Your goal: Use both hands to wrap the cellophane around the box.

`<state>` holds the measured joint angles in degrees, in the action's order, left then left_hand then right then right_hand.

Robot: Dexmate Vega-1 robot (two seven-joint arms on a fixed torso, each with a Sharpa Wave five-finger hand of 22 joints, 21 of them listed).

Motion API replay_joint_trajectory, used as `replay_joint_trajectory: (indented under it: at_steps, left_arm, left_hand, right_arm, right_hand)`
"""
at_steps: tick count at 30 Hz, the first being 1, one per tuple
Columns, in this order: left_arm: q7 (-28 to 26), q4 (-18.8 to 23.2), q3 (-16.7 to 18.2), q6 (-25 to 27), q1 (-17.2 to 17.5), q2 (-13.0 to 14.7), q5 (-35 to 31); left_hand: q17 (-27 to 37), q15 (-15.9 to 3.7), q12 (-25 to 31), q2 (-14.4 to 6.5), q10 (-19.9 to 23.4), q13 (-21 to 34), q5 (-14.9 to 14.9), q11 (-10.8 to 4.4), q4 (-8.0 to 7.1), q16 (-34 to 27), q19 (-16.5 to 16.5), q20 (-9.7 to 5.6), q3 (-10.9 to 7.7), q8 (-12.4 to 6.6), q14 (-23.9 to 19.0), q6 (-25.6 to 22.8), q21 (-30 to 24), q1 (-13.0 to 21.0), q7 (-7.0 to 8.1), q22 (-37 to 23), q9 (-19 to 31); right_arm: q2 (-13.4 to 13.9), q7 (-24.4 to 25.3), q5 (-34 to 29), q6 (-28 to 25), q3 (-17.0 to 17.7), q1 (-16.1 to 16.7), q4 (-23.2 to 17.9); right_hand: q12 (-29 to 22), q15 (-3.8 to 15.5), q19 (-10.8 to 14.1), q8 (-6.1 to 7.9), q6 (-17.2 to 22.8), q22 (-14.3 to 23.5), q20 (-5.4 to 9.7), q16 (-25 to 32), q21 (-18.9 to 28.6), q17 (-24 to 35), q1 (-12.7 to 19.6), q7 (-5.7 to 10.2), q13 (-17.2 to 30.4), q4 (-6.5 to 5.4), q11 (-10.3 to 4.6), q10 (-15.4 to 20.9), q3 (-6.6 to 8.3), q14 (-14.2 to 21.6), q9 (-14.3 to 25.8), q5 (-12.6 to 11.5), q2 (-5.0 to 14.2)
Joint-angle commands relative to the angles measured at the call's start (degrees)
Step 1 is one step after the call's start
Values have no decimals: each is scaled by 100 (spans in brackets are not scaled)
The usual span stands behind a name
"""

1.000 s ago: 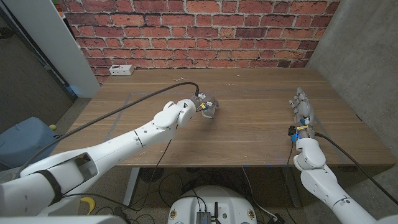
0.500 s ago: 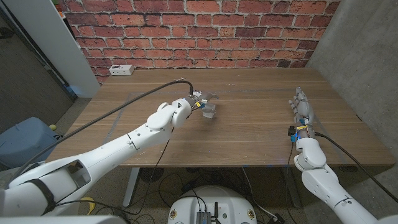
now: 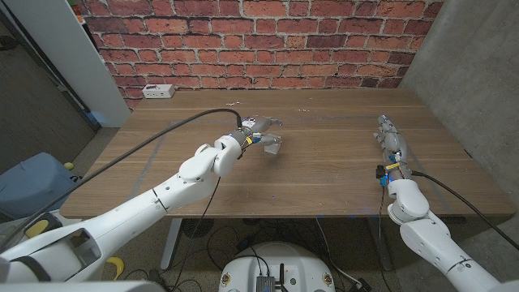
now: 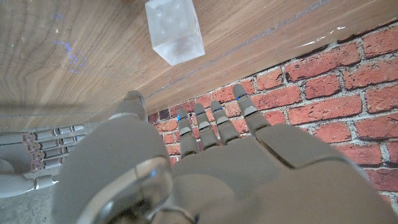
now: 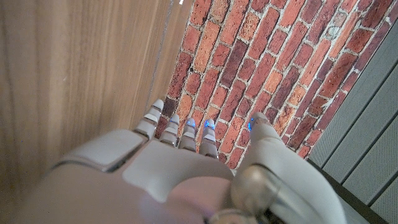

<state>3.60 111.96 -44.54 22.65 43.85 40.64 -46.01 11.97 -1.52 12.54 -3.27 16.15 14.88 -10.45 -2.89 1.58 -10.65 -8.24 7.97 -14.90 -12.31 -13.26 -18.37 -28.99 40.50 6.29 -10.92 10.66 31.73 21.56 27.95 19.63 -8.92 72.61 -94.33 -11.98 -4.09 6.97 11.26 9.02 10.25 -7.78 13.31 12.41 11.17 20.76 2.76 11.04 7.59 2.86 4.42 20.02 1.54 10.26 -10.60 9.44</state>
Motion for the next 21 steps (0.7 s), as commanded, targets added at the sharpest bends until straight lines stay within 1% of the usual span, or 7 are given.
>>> replay_joint_trajectory:
  at_steps: [1, 6, 9, 11, 14, 18, 21]
  left_arm:
    - [-1464, 422, 408, -340, 864, 232, 211]
    - [-1737, 524, 530, -467, 1107, 286, 270]
    - [-1875, 577, 596, -492, 1238, 287, 293]
    - [-1866, 636, 632, -477, 1307, 304, 312]
    - [-1819, 745, 676, -401, 1412, 335, 306]
    - [-1718, 895, 739, -260, 1546, 388, 288]
    - [-1642, 999, 795, -178, 1640, 430, 317]
  left_hand:
    - [-20, 10, 77, 13, 122, 4, -34, -21, -5, -20, 87, 25, 14, -59, 89, -210, 58, -89, -5, -20, 14]
    - [-34, 5, 105, 39, 174, 8, -35, -51, -2, -19, 140, 40, 37, -104, 140, -391, 91, -141, -22, -20, 21]
    - [-42, 3, 134, 48, 234, 11, -38, -10, 2, -46, 146, 39, 47, -130, 97, -507, 103, -171, -53, -20, 26]
    - [-46, -4, 145, 49, 256, 13, -40, -43, 5, -61, 142, 46, 50, -134, 67, -543, 106, -182, -57, -20, 29]
    - [-48, -8, 149, 52, 260, 15, -41, -28, 8, -67, 141, 44, 52, -141, 57, -578, 109, -191, -61, -20, 30]
    - [-52, -3, 146, 62, 249, 17, -41, -22, 10, -59, 140, 48, 60, -137, 84, -595, 113, -208, -62, -20, 32]
    - [-56, 7, 141, 82, 225, 20, -41, -9, 12, -58, 140, 54, 77, -161, 101, -697, 121, -239, -95, -19, 35]
  right_arm:
    - [682, 125, -295, -806, 27, 414, -869]
    - [875, 162, -446, -1086, 35, 538, -1118]
    - [993, 181, -555, -1241, 42, 611, -1261]
    - [1069, 210, -637, -1367, 46, 658, -1364]
    - [1202, 219, -756, -1572, 44, 720, -1521]
    - [1375, 267, -941, -1904, 30, 800, -1770]
    - [1518, 270, -1090, -2127, 14, 854, -1941]
  right_hand:
    - [-42, -9, 77, 48, 104, 13, -3, 1, -14, 19, 102, 6, 13, 21, 7, 78, 72, 64, 32, -5, 4]
    - [-43, 10, 96, 58, 148, 13, 0, 6, -9, 21, 132, 4, 13, 27, -2, 99, 93, 86, 32, -1, 18]
    - [-53, 12, 106, 63, 180, 13, 5, 10, -7, 23, 150, 13, 13, 28, -16, 139, 107, 101, 33, 2, 27]
    - [-53, 34, 117, 67, 203, 13, 13, 17, -5, 27, 162, 5, 13, 24, -25, 150, 119, 118, 33, 4, 40]
    - [-63, 32, 140, 74, 244, 13, 33, 25, 1, 32, 182, 8, 13, 17, -55, 195, 139, 139, 34, 5, 60]
    - [-77, 56, 168, 79, 298, 13, 45, 38, 7, 38, 219, 3, 13, 13, -40, 263, 170, 177, 34, 5, 78]
    - [-85, 68, 194, 87, 347, 13, 49, 48, 13, 40, 249, 15, 13, 13, -63, 308, 195, 209, 35, 4, 88]
